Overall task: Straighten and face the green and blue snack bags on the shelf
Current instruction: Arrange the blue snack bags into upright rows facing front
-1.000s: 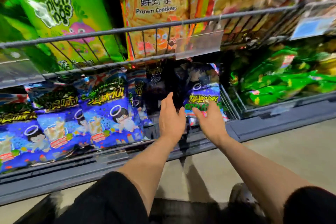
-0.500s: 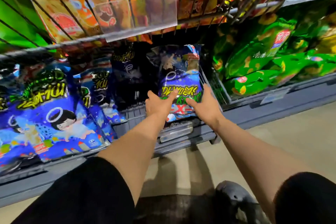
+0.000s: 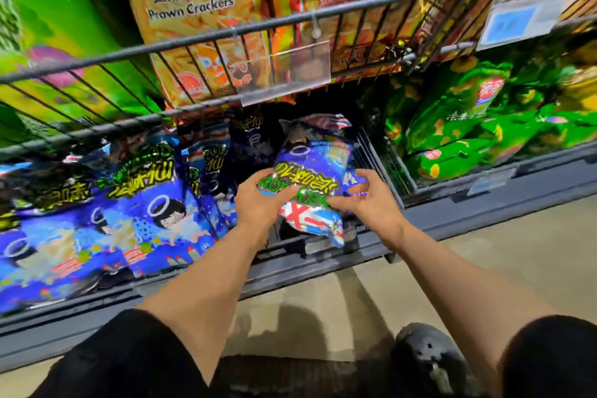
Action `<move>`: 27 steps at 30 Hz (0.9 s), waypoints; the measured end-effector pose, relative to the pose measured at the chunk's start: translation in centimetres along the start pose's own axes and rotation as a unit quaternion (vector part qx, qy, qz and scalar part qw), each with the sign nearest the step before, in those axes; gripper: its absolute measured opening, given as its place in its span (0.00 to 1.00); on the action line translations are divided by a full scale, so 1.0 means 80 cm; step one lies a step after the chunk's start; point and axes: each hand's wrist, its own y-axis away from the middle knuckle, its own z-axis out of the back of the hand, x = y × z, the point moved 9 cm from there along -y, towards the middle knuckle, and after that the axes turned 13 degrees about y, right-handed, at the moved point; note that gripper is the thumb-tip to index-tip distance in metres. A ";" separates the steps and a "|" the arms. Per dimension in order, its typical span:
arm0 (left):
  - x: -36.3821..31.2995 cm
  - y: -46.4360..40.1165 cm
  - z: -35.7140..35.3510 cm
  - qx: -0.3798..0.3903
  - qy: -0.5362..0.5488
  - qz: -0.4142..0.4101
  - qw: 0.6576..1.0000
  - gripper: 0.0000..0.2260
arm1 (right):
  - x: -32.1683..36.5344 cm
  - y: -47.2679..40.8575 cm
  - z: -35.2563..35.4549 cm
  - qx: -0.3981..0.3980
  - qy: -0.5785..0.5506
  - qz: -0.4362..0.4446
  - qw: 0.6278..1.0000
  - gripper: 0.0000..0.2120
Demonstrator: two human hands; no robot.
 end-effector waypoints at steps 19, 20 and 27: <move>-0.152 0.184 0.038 0.172 -0.441 -0.496 0.727 0.26 | 0.160 0.132 -0.041 0.014 0.613 0.254 0.748 0.26; -0.156 0.184 0.043 0.167 -0.417 -0.481 0.753 0.26 | 0.166 0.136 -0.035 -0.005 0.616 0.256 0.745 0.19; -0.178 0.172 0.080 0.042 -0.265 -0.350 0.898 0.41 | 0.169 0.151 0.022 -0.103 0.455 0.211 0.859 0.08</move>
